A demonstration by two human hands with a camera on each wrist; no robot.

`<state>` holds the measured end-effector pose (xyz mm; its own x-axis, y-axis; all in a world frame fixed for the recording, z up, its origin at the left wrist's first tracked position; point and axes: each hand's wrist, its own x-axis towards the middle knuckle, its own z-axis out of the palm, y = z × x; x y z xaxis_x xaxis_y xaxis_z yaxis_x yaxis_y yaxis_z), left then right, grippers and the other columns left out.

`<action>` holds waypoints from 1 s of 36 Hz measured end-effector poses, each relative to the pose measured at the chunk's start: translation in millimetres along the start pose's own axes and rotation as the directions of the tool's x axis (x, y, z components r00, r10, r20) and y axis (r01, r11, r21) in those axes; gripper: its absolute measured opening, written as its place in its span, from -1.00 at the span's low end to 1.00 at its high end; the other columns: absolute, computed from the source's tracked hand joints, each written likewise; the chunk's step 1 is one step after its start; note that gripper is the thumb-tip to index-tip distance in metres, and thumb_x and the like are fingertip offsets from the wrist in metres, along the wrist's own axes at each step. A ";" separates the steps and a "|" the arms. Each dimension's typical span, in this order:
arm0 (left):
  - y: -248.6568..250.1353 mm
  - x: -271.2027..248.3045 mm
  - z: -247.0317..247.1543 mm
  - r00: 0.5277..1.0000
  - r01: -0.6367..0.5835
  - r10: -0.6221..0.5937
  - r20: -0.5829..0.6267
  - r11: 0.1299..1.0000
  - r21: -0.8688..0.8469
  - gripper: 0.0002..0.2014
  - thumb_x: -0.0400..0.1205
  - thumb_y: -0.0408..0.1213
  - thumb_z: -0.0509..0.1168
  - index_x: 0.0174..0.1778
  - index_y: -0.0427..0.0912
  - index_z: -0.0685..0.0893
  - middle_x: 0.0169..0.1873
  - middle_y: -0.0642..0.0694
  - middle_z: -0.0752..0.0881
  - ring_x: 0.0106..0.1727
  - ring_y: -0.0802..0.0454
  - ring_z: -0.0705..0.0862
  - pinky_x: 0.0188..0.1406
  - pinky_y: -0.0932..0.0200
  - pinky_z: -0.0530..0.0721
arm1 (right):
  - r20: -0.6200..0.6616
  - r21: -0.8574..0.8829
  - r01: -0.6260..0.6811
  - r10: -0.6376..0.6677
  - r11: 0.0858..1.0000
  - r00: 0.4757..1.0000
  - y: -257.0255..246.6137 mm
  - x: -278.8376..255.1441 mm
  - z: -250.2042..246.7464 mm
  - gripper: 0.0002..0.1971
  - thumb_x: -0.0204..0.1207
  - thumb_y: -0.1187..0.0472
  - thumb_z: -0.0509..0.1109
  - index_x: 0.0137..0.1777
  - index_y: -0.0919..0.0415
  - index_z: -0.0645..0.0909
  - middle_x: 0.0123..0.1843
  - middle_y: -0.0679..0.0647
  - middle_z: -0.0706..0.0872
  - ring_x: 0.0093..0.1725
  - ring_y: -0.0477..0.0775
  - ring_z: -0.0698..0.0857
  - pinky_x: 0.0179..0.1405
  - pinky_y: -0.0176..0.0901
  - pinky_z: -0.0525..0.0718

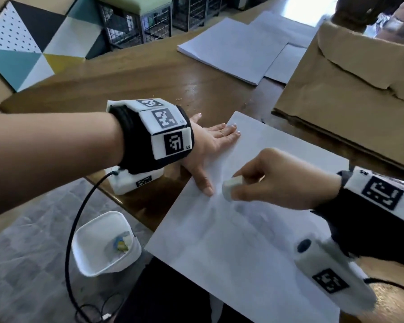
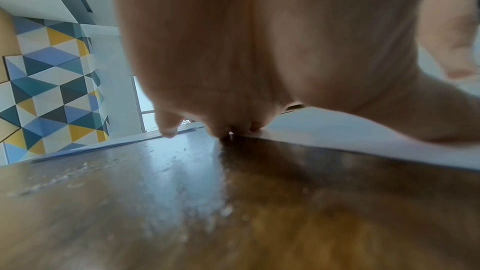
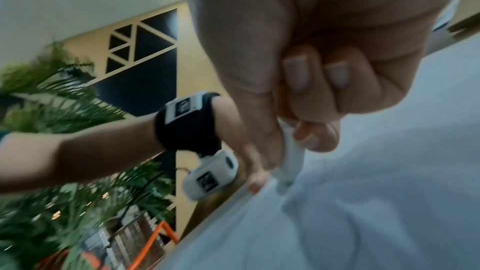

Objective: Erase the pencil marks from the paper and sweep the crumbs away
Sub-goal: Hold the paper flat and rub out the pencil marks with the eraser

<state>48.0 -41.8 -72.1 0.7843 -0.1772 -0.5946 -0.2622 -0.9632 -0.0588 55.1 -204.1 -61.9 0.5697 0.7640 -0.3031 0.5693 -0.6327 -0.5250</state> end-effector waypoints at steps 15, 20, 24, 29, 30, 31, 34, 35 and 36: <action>0.5 0.4 0.1 1.000 -0.001 0.001 -0.003 1.000 -0.007 0.29 0.33 0.32 0.37 0.60 -0.14 -0.46 0.62 0.01 -0.42 0.64 0.14 -0.36 0.59 -0.29 -0.28 | 0.090 -0.133 0.034 -0.022 0.991 0.996 -4.5 9.2 -7.5 -0.60 0.37 0.03 0.46 -0.13 0.46 0.67 -0.25 0.39 0.59 -0.36 -0.02 0.38 -0.24 0.01 0.52; -1.6 0.3 0.6 0.999 -0.040 0.040 -0.005 0.999 -0.020 0.25 0.31 0.34 0.35 0.62 -0.02 -0.40 0.63 0.01 -0.39 0.64 0.09 -0.39 0.53 -0.36 -0.29 | -0.053 -0.253 0.018 -0.033 0.967 0.998 -13.9 33.2 -20.8 -0.64 0.38 0.04 0.47 -0.66 -0.13 0.60 -0.60 -0.02 0.48 -0.52 -0.06 0.42 -0.45 -0.19 0.38; -2.3 -0.2 1.1 1.000 -0.020 0.020 -0.014 1.000 -0.014 0.27 0.31 0.33 0.37 0.62 -0.09 -0.42 0.63 -0.01 -0.39 0.65 0.11 -0.35 0.56 -0.34 -0.26 | -0.060 -0.222 0.053 -0.068 0.974 0.996 -7.8 21.4 -11.5 -0.73 0.41 0.10 0.46 -0.24 0.37 0.68 -0.39 0.17 0.62 -0.38 0.06 0.45 -0.22 -0.10 0.46; -0.9 0.0 0.7 1.000 -0.010 0.009 -0.008 1.000 -0.006 0.29 0.33 0.32 0.36 0.59 -0.13 -0.47 0.62 0.01 -0.41 0.65 0.15 -0.36 0.58 -0.30 -0.29 | 0.086 -0.220 0.053 -0.035 0.974 0.996 -3.8 5.4 -11.6 -0.60 0.41 -0.02 0.44 -0.07 0.39 0.71 -0.27 0.29 0.62 -0.32 -0.01 0.41 -0.15 -0.07 0.52; -0.7 -0.2 0.6 1.000 -0.007 0.007 -0.009 1.000 -0.002 0.28 0.34 0.32 0.36 0.59 -0.14 -0.47 0.62 0.01 -0.41 0.65 0.14 -0.35 0.59 -0.30 -0.28 | 0.095 -0.232 0.038 -0.017 0.972 0.995 -5.5 8.9 -14.0 -0.62 0.41 -0.01 0.45 -0.14 0.38 0.70 -0.30 0.28 0.61 -0.35 -0.04 0.40 -0.20 -0.09 0.51; -0.3 -0.3 0.7 1.000 -0.006 0.006 -0.011 1.000 0.001 0.28 0.34 0.32 0.36 0.60 -0.14 -0.46 0.62 0.00 -0.41 0.65 0.13 -0.35 0.59 -0.31 -0.28 | 0.078 -0.232 0.033 -0.015 0.972 0.997 -6.7 14.3 -16.0 -0.65 0.41 0.01 0.47 -0.29 0.36 0.66 -0.39 0.22 0.54 -0.41 -0.07 0.37 -0.31 -0.15 0.47; -0.4 -1.4 0.5 1.000 -0.025 0.024 -0.018 1.000 -0.011 0.28 0.32 0.34 0.36 0.62 -0.08 -0.44 0.63 -0.01 -0.40 0.65 0.11 -0.35 0.56 -0.34 -0.29 | -0.019 -0.205 -0.011 0.007 0.979 1.000 -8.7 27.0 -20.3 -0.53 0.39 0.07 0.51 -0.68 0.08 0.43 -0.60 -0.01 0.39 -0.53 -0.05 0.37 -0.49 -0.30 0.34; -0.1 -1.6 0.4 1.000 -0.027 0.027 -0.015 1.000 -0.009 0.28 0.32 0.34 0.36 0.61 -0.07 -0.44 0.63 -0.01 -0.40 0.65 0.10 -0.35 0.55 -0.35 -0.29 | -0.031 -0.184 -0.014 0.008 0.983 0.999 -7.6 26.6 -19.8 -0.54 0.39 0.07 0.51 -0.70 0.05 0.48 -0.62 -0.05 0.42 -0.54 -0.08 0.38 -0.50 -0.31 0.35; -0.2 -1.7 0.0 1.000 -0.022 0.021 -0.010 1.000 -0.002 0.27 0.32 0.34 0.35 0.61 -0.07 -0.44 0.63 -0.01 -0.40 0.65 0.11 -0.35 0.56 -0.37 -0.29 | -0.037 -0.172 -0.015 0.008 0.985 0.999 -6.6 23.7 -18.3 -0.62 0.39 0.06 0.51 -0.64 0.06 0.59 -0.60 -0.07 0.46 -0.51 -0.09 0.38 -0.47 -0.28 0.37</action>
<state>46.7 -41.4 -71.1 0.7841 -0.1999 -0.5876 -0.2777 -0.9596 -0.0442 75.6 -184.1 -51.1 0.5959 0.7535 -0.2779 0.6543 -0.6561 -0.3759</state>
